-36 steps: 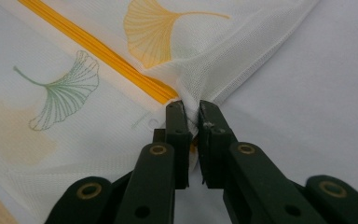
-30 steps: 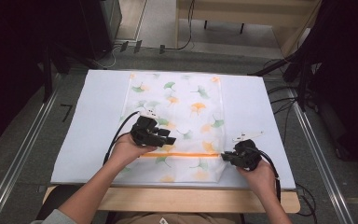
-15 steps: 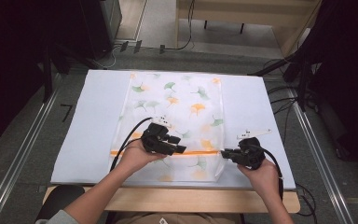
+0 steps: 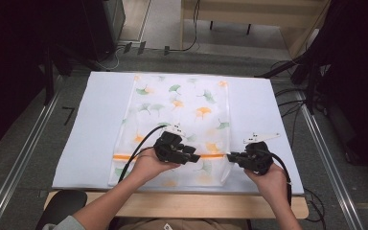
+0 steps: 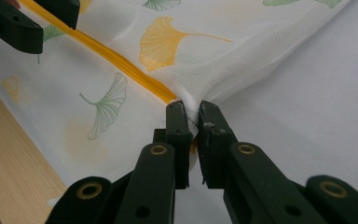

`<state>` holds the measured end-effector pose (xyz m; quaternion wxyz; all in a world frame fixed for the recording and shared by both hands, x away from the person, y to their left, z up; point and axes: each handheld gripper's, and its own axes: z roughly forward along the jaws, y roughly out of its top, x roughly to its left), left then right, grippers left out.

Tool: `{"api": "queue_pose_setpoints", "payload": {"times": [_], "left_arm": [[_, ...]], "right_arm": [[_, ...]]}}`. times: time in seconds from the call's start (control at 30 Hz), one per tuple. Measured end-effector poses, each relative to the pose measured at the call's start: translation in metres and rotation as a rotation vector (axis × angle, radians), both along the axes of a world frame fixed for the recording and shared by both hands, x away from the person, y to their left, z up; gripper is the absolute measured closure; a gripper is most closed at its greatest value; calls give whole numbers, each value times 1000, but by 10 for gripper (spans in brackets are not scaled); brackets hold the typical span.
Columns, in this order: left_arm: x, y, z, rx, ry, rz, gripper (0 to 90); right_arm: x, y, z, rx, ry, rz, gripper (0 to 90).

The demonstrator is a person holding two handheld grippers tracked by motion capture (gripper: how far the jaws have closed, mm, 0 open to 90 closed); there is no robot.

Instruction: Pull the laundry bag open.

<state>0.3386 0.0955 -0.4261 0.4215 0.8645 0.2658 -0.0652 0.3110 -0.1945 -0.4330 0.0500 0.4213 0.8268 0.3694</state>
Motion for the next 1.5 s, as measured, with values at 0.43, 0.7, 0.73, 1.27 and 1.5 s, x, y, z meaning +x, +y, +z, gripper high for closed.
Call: {"api": "queue_pose_setpoints", "payload": {"times": [0.43, 0.7, 0.73, 1.27, 1.5], "left_arm": [[-6, -23, -11, 21, -13, -31, 576], [-6, -38, -12, 35, 11, -42, 660], [-6, -40, -12, 36, 7, -41, 657], [-1, -63, -18, 23, 5, -31, 611], [0, -68, -21, 20, 0, -28, 602]], "right_arm": [[1, 0, 1, 12, -2, 3, 852], [0, 1, 2, 14, -8, 8, 852], [0, 1, 2, 15, -9, 7, 852], [-3, 4, 5, 15, -24, 21, 852], [-5, 6, 7, 30, -31, 42, 852]]}}
